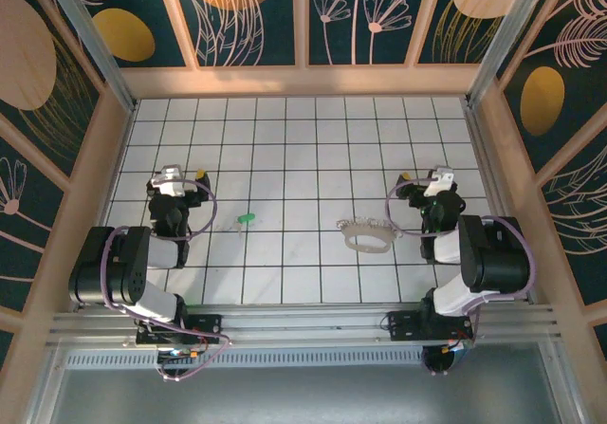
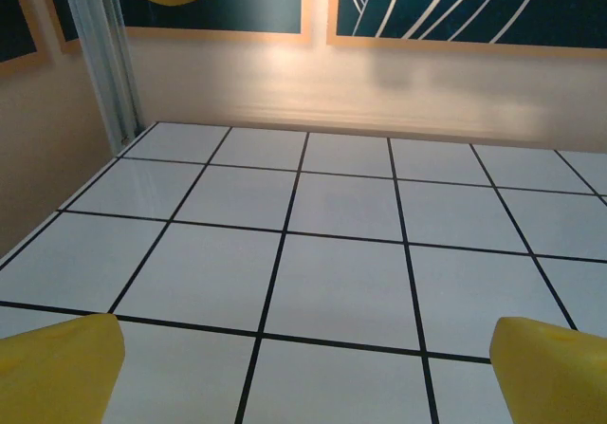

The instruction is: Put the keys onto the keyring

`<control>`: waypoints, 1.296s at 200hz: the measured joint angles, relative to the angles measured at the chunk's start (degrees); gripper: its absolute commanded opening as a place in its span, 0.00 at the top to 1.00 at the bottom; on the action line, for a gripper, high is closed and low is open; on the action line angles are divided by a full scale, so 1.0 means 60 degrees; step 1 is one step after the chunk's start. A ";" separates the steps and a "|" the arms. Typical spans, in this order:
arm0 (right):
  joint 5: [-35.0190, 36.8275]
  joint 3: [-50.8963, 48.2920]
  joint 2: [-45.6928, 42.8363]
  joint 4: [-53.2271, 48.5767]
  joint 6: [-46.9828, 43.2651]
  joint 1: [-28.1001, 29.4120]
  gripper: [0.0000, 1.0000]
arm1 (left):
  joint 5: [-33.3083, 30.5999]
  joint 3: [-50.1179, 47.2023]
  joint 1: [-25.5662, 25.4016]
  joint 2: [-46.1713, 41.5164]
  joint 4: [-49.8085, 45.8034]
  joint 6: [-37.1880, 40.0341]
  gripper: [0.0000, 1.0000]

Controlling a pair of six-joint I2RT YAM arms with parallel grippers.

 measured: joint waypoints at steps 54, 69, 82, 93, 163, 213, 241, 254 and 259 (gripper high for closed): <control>0.0000 0.0000 0.0000 0.0000 0.0000 0.0000 0.01 | 0.0000 0.0000 0.0000 0.0000 0.0000 0.0000 0.01; 0.0004 -0.0004 0.0000 0.0000 0.0000 0.0000 0.01 | 0.0000 0.0000 0.0000 0.0000 0.0000 0.0000 0.01; 0.0000 0.0000 0.0000 0.0000 0.0000 0.0000 0.01 | 0.0000 0.0000 0.0000 0.0000 0.0000 0.0000 0.01; 0.0000 -0.0004 0.0000 0.0000 0.0000 0.0000 0.01 | 0.0000 0.0000 0.0000 0.0000 0.0000 -0.0004 0.01; -0.0004 0.0000 0.0000 0.0000 0.0000 -0.0044 0.01 | 0.0000 0.0033 0.0000 0.0000 -0.0007 -0.0004 0.01; 0.0135 0.0739 -0.0914 -0.2018 -0.0062 0.0193 0.01 | -0.0423 0.0251 0.0000 -0.0492 -0.0911 -0.0178 0.01; 0.0182 0.2237 -0.1894 -0.3898 0.0313 0.0273 0.01 | -0.0645 0.1027 0.0000 -0.1348 -0.2273 -0.0295 0.01; 0.0182 0.2579 -0.2280 -0.4426 0.0831 0.0259 0.01 | -0.0721 0.1326 0.0000 -0.1767 -0.2849 -0.0412 0.01; 0.0178 0.2663 -0.2404 -0.4615 0.1060 0.0255 0.01 | -0.0736 0.1428 0.0000 -0.1934 -0.3082 -0.0474 0.01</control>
